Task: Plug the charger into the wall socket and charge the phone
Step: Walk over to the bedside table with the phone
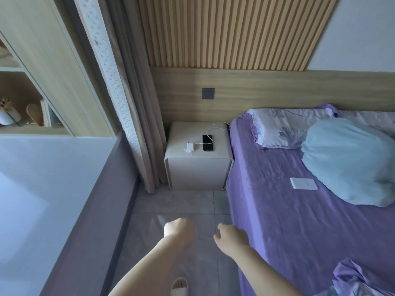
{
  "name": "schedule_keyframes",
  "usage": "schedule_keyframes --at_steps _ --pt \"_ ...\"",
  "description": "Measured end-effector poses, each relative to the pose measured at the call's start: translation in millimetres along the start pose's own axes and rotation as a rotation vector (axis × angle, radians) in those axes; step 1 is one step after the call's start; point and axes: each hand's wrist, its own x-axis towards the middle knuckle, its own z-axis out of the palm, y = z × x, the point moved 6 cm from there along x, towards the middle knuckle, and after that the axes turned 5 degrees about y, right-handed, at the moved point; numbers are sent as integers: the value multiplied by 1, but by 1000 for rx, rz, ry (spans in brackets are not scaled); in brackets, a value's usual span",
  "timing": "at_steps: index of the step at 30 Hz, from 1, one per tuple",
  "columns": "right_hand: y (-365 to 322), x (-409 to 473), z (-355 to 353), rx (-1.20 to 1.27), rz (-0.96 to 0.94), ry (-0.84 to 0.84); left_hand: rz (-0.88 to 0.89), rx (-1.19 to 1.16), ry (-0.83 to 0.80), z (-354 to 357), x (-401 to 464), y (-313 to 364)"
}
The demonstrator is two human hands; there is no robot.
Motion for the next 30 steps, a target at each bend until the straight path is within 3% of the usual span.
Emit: schedule_keyframes --at_steps 12,30 --pt "-28 96 -39 32 86 2 59 49 4 -56 106 -32" --pt "49 258 -127 9 -40 6 -39 -52 -16 -113 248 56"
